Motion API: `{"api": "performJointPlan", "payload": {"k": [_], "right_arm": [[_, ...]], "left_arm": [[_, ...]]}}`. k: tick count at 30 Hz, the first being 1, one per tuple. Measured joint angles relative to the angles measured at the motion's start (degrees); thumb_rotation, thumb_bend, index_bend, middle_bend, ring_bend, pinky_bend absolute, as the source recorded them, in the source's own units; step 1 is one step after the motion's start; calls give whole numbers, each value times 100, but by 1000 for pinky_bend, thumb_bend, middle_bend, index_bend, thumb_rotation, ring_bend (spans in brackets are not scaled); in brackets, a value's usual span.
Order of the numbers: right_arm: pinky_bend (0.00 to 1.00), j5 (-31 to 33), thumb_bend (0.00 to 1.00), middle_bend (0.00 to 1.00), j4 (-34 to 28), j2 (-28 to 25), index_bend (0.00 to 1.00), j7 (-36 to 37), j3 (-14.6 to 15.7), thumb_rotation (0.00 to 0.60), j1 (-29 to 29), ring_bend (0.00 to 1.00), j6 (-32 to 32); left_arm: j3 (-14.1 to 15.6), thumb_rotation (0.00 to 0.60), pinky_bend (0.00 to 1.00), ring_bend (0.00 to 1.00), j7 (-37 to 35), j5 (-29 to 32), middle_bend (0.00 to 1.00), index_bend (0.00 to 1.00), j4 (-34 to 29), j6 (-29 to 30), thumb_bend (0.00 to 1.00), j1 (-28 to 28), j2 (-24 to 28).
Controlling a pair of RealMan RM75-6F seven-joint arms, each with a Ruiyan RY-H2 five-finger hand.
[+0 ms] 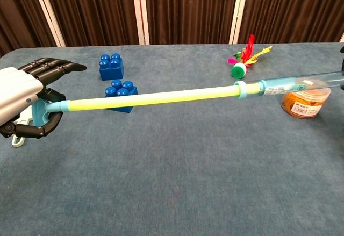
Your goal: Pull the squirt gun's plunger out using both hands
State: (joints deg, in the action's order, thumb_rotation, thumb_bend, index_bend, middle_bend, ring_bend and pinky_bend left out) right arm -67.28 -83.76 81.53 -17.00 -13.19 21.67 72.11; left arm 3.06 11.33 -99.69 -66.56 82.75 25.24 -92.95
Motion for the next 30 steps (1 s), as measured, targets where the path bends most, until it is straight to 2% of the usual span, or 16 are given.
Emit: {"api": "performJointPlan", "payload": {"k": [17, 20, 25, 30], "right_arm": [[46, 192, 395, 209, 169, -99, 813, 70, -76, 600, -5, 57, -29], [46, 201, 395, 208, 140, -108, 812, 51, -71, 600, 3, 57, -37], [46, 118, 395, 207, 52, -129, 809, 103, 73, 600, -143, 58, 93], [47, 38, 393, 200, 23, -114, 791, 78, 274, 600, -320, 58, 230]], "left_arm": [[-19, 600, 0, 4, -9, -42, 36, 688, 66, -25, 605, -27, -65], [-32, 600, 0, 4, -5, -48, 32, 595, 82, -22, 557, -24, -94], [-42, 600, 0, 4, 4, -41, 30, 355, 194, -43, 461, -27, -168], [-92, 600, 0, 4, -44, 46, 24, 251, 471, -101, 416, -28, -329]]}}
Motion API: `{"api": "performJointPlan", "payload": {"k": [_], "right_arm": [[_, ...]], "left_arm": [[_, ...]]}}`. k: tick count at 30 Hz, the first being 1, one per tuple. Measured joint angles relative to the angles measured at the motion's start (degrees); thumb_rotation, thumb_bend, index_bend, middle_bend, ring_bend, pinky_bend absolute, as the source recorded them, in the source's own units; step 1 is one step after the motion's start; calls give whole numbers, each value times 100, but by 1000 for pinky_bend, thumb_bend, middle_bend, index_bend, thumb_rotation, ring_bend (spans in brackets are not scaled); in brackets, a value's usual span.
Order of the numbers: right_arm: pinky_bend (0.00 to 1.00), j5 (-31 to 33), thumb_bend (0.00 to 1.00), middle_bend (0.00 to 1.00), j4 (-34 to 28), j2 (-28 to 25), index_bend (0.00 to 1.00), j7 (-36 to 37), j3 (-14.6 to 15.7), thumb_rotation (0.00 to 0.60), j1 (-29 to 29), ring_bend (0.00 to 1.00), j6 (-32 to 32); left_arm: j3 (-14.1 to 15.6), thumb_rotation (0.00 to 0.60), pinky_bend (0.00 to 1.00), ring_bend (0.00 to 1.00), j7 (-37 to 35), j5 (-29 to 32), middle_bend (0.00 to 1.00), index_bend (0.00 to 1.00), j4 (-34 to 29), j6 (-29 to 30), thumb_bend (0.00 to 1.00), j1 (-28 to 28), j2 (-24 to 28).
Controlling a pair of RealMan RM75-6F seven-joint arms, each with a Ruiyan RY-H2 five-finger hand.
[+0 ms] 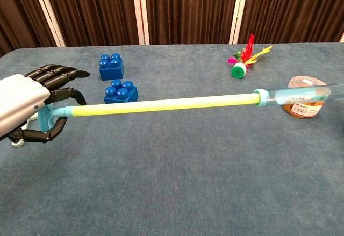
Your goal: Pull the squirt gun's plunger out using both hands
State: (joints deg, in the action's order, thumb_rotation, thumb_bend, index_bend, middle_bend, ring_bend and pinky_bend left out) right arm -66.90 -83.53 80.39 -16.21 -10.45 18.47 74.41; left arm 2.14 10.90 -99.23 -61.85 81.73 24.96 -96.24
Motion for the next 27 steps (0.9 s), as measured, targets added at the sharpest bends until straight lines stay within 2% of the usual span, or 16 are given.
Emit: {"api": "performJointPlan", "payload": {"k": [5, 8, 10, 13, 19, 23, 27], "right_arm": [[47, 86, 390, 173, 38, -2, 744, -43, 63, 600, -161, 56, 109], [46, 249, 380, 146, 110, -25, 685, -113, 70, 600, -221, 45, 75], [46, 343, 378, 122, 138, -44, 610, -195, 112, 600, -263, 39, 2], [46, 381, 375, 85, 153, -50, 486, -240, 220, 600, -306, 28, -126], [47, 356, 356, 49, 166, 59, 368, -349, 431, 600, -356, 13, -292], [46, 281, 343, 39, 55, 118, 332, -452, 490, 600, -366, 7, -281], [46, 133, 239, 21, -168, 115, 274, -537, 550, 600, -383, 1, -208]], "left_arm": [[-51, 600, 0, 0, -51, 185, 1, 181, 115, -104, 331, -43, -33], [-64, 600, 0, 0, 15, 288, 0, 120, 78, -154, 219, -99, 37], [-78, 600, 0, 0, 70, 344, 0, 63, 50, -168, 135, -127, 66], [-119, 600, 0, 0, 128, 468, 0, 9, -12, -242, 84, -155, 103], [-252, 600, 0, 0, 164, 690, 0, 0, -160, -426, 69, -145, 131], [-308, 600, 0, 0, 153, 770, 0, 0, -121, -516, 69, -111, 80], [-378, 600, 0, 0, 104, 865, 0, 0, -6, -586, 69, -79, 14]]}}
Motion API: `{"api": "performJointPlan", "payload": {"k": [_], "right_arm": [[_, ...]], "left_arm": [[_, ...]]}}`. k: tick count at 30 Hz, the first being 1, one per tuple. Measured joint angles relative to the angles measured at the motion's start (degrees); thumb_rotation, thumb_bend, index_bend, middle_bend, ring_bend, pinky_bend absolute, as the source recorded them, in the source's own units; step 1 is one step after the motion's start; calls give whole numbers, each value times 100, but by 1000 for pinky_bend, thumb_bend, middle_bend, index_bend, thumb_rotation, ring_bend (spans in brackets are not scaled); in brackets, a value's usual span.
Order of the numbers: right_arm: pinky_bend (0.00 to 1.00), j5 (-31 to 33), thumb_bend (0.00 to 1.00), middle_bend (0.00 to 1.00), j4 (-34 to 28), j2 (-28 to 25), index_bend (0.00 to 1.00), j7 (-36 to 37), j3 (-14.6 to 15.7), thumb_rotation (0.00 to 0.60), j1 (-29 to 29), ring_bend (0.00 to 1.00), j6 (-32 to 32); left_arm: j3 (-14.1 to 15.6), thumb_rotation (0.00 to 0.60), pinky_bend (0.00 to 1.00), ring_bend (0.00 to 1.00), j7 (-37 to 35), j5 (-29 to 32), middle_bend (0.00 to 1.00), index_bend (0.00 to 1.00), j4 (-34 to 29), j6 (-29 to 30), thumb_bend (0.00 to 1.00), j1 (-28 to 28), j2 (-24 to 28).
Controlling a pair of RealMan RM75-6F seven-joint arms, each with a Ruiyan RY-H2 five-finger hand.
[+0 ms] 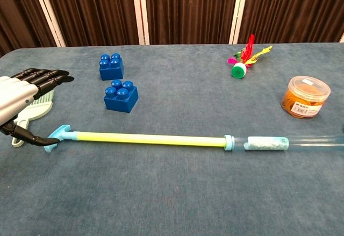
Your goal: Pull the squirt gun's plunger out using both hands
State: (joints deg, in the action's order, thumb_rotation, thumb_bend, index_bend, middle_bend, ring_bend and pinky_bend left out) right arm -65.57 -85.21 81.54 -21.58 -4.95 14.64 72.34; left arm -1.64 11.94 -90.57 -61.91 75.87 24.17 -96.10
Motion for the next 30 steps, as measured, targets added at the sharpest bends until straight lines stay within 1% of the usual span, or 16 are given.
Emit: {"api": "performJointPlan", "payload": {"k": [1, 3, 6, 9, 12, 16, 19, 20, 24, 27, 30], "right_arm": [[46, -53, 213, 15, -63, -16, 257, -18, 16, 600, -7, 1, 29], [46, -112, 127, 2, -163, -57, 201, -45, 38, 600, -15, 0, 54], [46, -223, 43, 0, -357, -151, 141, -74, 58, 600, -29, 0, 119], [37, -380, 8, 0, -576, -295, 111, -64, 50, 600, -54, 0, 261], [25, -556, 0, 0, -775, -472, 88, -20, 7, 600, -96, 0, 484], [3, -831, 0, 0, -1014, -774, 83, 96, -53, 600, -188, 0, 822], [0, -1002, 0, 0, -1134, -1026, 83, 203, -54, 600, -282, 0, 997], [0, -1045, 0, 0, -1165, -1105, 83, 241, -46, 600, -314, 0, 1029], [0, -1170, 0, 0, -1255, -1435, 83, 365, 62, 600, -486, 0, 1111], [0, -1124, 0, 0, -1293, -1609, 83, 396, 177, 600, -643, 0, 1121], [0, -1043, 0, 0, -1297, -1669, 82, 550, 230, 600, -792, 0, 1174]], "left_arm": [[-15, 600, 0, 0, -16, 14, 0, 0, 17, -4, 66, 6, -14], [-48, 600, 0, 0, -78, 41, 0, 0, 46, -15, 51, 22, -44], [-96, 600, 0, 0, -238, 92, 0, 0, 65, -46, 24, 47, -76], [-122, 600, 0, 0, -473, 121, 0, 0, -45, -78, 21, 65, -9], [-137, 600, 0, 0, -624, 153, 0, 0, -377, -112, 20, 67, 239], [-155, 600, 0, 0, -691, 255, 0, 0, -1126, -189, 20, 38, 878], [-177, 600, 0, 0, -574, 411, 0, 0, -1729, -196, 22, -51, 1569], [-185, 600, 0, 0, -490, 503, 0, 0, -1939, -177, 23, -115, 1850], [-143, 600, 0, 0, -311, 936, 0, 0, -2484, -120, 24, -468, 2657], [-57, 600, 0, 0, -309, 1262, 0, 0, -2755, -8, 25, -838, 2988], [6, 600, 0, 0, -364, 1476, 0, 0, -2691, 316, 32, -1231, 3004]]}}
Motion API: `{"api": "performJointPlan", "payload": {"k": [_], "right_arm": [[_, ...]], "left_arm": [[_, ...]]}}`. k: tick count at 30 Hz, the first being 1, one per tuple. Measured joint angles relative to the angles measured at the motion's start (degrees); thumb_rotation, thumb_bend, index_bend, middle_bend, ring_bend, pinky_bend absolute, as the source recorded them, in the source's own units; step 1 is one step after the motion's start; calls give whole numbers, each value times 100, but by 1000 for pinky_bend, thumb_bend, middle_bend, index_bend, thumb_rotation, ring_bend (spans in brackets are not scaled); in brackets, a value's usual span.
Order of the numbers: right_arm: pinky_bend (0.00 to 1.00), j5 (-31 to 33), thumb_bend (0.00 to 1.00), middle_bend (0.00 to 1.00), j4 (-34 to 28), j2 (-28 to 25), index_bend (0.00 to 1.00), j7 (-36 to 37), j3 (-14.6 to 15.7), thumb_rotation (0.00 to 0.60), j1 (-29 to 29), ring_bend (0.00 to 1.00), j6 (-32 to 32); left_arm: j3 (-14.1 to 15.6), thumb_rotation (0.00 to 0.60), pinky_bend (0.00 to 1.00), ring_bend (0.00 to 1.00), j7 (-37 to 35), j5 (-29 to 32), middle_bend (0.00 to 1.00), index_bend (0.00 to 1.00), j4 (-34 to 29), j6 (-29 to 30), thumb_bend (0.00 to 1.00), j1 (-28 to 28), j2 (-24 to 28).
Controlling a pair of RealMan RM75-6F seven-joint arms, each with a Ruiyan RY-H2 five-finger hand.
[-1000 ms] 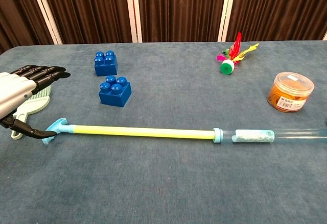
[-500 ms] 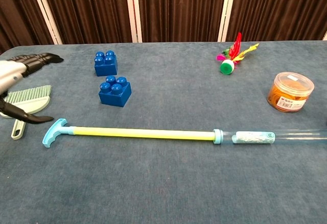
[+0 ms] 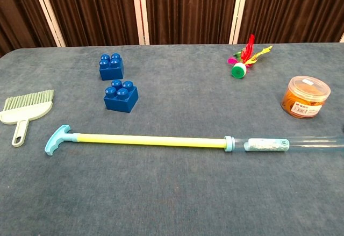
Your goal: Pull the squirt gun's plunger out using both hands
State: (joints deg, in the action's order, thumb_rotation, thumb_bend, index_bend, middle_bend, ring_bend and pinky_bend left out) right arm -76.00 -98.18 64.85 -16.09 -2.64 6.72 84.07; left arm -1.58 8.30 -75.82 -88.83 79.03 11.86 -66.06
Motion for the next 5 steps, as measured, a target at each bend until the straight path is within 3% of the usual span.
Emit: {"api": "performJointPlan", "payload": {"k": [5], "right_arm": [[0, -74, 0, 0, 46, -44, 82, 99, 75, 600, -129, 0, 78]], "left_arm": [[31, 600, 0, 0, -326, 1, 0, 0, 510, 139, 35, -160, -150]]}}
